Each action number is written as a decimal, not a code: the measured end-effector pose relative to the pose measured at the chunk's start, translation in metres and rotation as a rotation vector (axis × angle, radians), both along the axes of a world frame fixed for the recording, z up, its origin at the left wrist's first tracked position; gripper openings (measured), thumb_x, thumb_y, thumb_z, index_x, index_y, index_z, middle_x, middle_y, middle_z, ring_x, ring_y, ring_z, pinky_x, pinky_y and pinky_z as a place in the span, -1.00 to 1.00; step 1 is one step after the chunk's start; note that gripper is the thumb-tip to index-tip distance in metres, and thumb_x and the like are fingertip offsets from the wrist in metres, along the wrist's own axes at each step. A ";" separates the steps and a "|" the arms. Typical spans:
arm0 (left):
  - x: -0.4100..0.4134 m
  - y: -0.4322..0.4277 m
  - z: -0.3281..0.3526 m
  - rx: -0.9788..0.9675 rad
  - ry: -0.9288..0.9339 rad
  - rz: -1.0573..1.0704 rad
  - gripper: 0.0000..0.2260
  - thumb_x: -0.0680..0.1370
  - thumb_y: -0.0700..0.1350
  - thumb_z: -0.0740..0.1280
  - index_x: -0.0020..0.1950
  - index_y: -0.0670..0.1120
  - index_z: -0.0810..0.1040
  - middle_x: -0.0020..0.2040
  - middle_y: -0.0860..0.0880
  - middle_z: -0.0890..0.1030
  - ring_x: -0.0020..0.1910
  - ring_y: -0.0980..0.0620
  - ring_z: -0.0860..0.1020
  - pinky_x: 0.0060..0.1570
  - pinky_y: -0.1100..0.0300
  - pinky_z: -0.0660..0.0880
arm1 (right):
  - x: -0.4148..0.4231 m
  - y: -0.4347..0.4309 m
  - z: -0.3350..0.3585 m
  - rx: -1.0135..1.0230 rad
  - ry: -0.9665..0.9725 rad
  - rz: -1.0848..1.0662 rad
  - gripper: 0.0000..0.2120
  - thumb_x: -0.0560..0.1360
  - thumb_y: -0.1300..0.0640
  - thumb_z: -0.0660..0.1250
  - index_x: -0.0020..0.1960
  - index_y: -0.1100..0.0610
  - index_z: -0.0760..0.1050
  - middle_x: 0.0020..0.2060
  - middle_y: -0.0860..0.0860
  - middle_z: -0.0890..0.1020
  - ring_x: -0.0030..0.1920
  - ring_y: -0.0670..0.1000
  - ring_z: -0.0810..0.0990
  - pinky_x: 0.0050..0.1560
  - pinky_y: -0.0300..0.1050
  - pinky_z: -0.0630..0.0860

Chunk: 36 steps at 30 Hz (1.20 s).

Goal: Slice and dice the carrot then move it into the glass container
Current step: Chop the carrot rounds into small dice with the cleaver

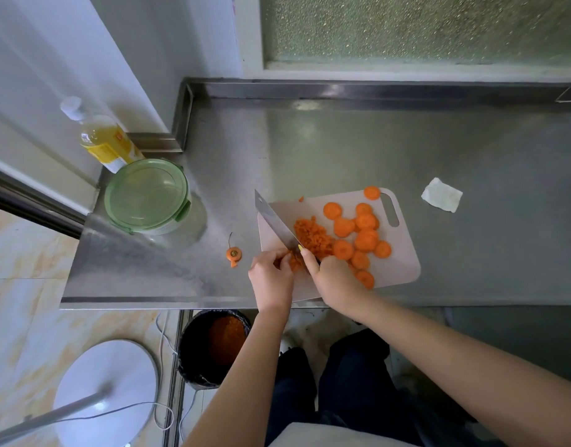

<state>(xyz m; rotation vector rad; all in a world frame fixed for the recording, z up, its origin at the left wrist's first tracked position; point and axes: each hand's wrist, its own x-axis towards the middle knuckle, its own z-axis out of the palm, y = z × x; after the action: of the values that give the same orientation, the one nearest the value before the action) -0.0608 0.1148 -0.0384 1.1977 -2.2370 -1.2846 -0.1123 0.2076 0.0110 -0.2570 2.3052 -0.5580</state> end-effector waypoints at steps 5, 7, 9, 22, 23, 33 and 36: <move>0.001 -0.001 0.000 0.006 0.000 -0.012 -0.91 0.46 -0.28 0.38 -0.15 -0.14 0.68 -0.20 -0.04 0.65 -0.17 0.00 0.57 -0.10 0.30 0.39 | 0.000 0.001 -0.009 -0.152 0.013 -0.007 -0.40 0.60 -0.22 -0.03 0.02 0.28 0.51 -0.39 -0.03 0.39 -0.38 -0.06 0.35 -0.33 -0.24 0.31; 0.001 -0.001 0.000 0.001 0.010 -0.018 -0.91 0.46 -0.28 0.38 -0.16 -0.14 0.67 -0.21 -0.03 0.65 -0.18 0.00 0.56 -0.11 0.28 0.41 | -0.003 -0.003 -0.009 -0.136 0.063 0.013 -0.39 0.61 -0.22 -0.02 -0.21 0.28 0.47 -0.44 0.01 0.40 -0.39 0.01 0.39 -0.39 -0.20 0.29; 0.002 -0.001 0.001 -0.006 0.017 -0.025 -0.92 0.45 -0.28 0.39 -0.15 -0.15 0.67 -0.22 -0.03 0.64 -0.18 -0.01 0.56 -0.11 0.27 0.42 | -0.007 -0.005 -0.010 -0.095 0.109 0.005 -0.38 0.61 -0.21 -0.02 -0.41 0.22 0.32 -0.50 0.06 0.41 -0.44 0.06 0.41 -0.47 -0.17 0.26; 0.007 -0.004 0.008 -0.003 0.053 -0.073 -0.86 0.47 -0.32 0.37 -0.06 -0.17 0.68 -0.16 0.08 0.59 -0.16 0.14 0.51 -0.13 0.62 0.29 | -0.018 0.005 -0.008 -0.184 0.016 -0.105 -0.39 0.61 -0.22 -0.03 -0.42 0.18 0.32 -0.33 0.19 0.54 -0.25 0.16 0.53 -0.25 -0.10 0.36; 0.007 -0.004 0.008 0.010 0.050 -0.061 -0.87 0.47 -0.31 0.38 -0.05 -0.17 0.68 -0.16 0.06 0.61 -0.16 0.14 0.51 -0.15 0.63 0.29 | -0.018 0.006 -0.006 -0.186 0.023 -0.091 -0.40 0.61 -0.21 -0.03 -0.42 0.17 0.30 -0.34 0.17 0.51 -0.28 0.13 0.50 -0.29 -0.13 0.33; 0.006 -0.004 0.009 0.075 0.017 -0.003 -0.90 0.49 -0.21 0.37 -0.05 -0.14 0.66 -0.21 0.09 0.58 -0.22 0.18 0.52 -0.19 0.63 0.32 | -0.009 0.016 0.005 -0.218 0.044 -0.036 -0.40 0.61 -0.22 -0.03 -0.46 0.15 0.24 -0.52 0.04 0.38 -0.45 0.03 0.37 -0.37 -0.13 0.27; 0.006 -0.004 0.008 0.071 0.002 -0.018 -0.91 0.48 -0.24 0.35 -0.09 -0.13 0.65 -0.21 0.06 0.60 -0.23 0.16 0.53 -0.20 0.62 0.33 | -0.006 0.019 0.006 -0.157 0.027 -0.020 -0.41 0.59 -0.25 -0.03 -0.42 0.15 0.28 -0.44 0.07 0.44 -0.42 0.02 0.39 -0.39 -0.21 0.27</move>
<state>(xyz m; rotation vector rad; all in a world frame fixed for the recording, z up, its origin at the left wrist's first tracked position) -0.0548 0.1113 -0.0302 1.2031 -2.2227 -1.3824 -0.1183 0.2270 0.0168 -0.3187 2.2951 -0.7511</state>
